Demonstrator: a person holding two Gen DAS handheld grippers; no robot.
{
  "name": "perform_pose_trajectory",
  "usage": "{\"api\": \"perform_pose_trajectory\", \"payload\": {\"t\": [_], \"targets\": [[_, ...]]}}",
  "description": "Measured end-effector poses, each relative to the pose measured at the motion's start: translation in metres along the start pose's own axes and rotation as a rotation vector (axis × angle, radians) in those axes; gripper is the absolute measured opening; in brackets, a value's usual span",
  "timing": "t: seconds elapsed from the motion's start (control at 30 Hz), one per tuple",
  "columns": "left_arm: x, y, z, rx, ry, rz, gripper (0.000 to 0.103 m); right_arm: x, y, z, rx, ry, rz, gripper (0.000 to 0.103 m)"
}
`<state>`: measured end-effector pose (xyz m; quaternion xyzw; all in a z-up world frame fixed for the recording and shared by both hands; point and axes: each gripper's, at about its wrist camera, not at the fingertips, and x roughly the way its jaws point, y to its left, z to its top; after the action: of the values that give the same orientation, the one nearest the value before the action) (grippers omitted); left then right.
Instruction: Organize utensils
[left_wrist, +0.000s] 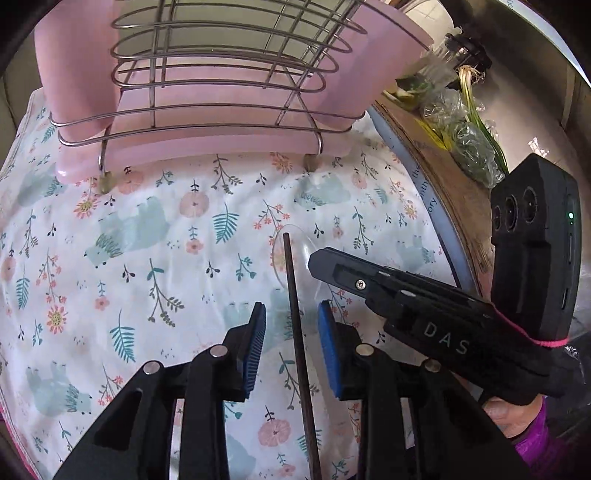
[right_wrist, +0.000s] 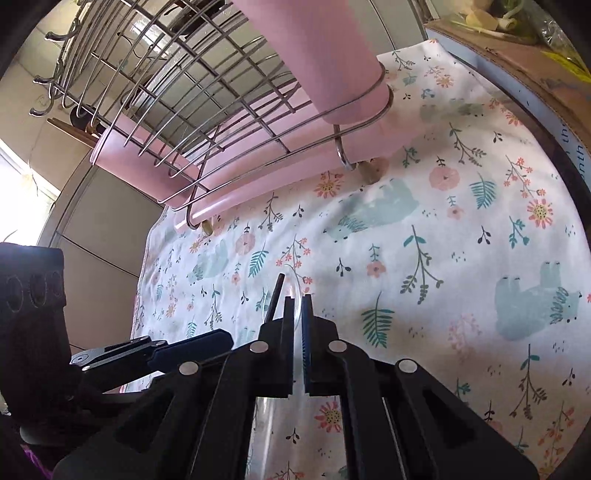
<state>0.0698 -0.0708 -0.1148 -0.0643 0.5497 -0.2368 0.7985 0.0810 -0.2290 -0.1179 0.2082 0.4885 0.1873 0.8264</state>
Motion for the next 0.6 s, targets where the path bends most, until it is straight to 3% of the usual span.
{"api": "perform_pose_trajectory", "payload": {"t": [0.07, 0.17, 0.27, 0.43, 0.6], "targets": [[0.005, 0.004, 0.002, -0.016, 0.017, -0.019, 0.022, 0.000, -0.001, 0.000, 0.002, 0.000, 0.006, 0.004], [0.013, 0.010, 0.001, -0.040, 0.061, -0.074, 0.005, -0.001, -0.004, 0.001, 0.006, 0.006, 0.014, 0.004], [0.009, 0.013, -0.001, -0.045, 0.041, -0.079, 0.004, 0.002, -0.005, 0.000, 0.012, 0.008, 0.007, 0.004], [-0.004, 0.027, -0.002, -0.072, -0.013, 0.013, 0.004, 0.000, -0.006, -0.001, 0.004, -0.006, -0.055, 0.004], [-0.003, 0.034, 0.002, -0.059, 0.020, 0.098, 0.005, 0.001, -0.004, -0.004, -0.010, 0.009, -0.091, 0.004]]}}
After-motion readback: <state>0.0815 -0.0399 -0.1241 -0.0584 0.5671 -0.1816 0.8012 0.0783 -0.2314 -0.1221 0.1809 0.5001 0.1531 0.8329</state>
